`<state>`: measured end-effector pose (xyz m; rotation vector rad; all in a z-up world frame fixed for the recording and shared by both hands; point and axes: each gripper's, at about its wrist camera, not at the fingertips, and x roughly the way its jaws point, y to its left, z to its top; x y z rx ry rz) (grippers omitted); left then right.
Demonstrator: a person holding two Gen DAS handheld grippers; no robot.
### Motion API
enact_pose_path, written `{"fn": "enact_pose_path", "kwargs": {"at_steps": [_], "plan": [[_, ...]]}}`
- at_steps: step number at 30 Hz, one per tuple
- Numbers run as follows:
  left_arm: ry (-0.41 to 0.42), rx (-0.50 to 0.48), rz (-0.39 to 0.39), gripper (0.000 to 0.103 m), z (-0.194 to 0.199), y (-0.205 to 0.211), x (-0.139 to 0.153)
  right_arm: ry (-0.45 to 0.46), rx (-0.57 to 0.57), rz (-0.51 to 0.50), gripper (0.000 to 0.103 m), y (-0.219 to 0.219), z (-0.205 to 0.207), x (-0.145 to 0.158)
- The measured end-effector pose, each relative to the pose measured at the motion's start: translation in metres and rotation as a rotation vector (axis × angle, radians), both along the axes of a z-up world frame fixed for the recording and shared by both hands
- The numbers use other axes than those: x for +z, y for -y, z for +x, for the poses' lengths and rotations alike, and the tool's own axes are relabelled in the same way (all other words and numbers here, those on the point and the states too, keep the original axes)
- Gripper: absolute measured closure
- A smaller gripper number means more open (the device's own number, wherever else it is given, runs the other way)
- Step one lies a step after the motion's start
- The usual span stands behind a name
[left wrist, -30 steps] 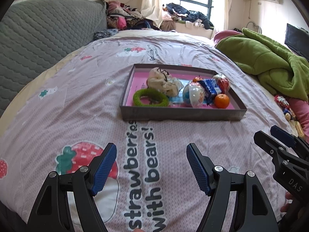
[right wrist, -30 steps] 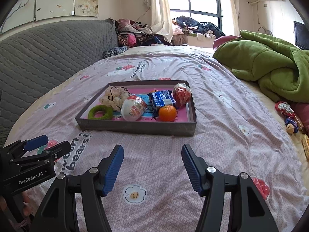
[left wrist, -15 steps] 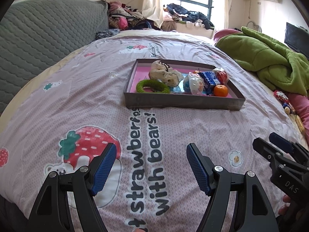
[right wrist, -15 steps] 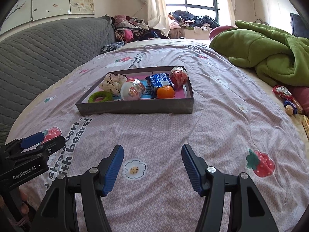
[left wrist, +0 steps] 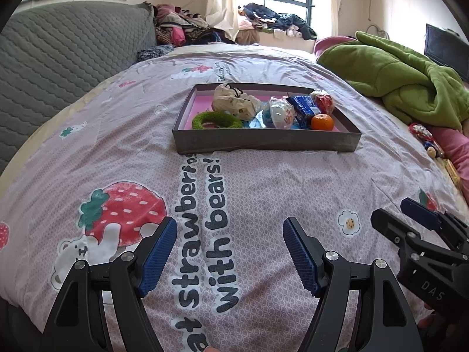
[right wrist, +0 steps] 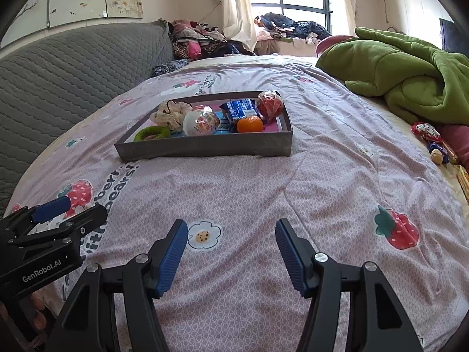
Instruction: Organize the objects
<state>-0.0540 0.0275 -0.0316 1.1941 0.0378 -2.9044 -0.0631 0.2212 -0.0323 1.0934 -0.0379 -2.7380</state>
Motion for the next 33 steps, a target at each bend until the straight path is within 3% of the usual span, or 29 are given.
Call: {"fn": "enact_pose_path", "kwargs": {"at_steps": [33], "plan": [[-0.018, 0.01, -0.003, 0.027, 0.0089, 0.0, -0.0051, -0.006, 0.01, 0.009, 0.041, 0.0048, 0.0068, -0.0049]]}}
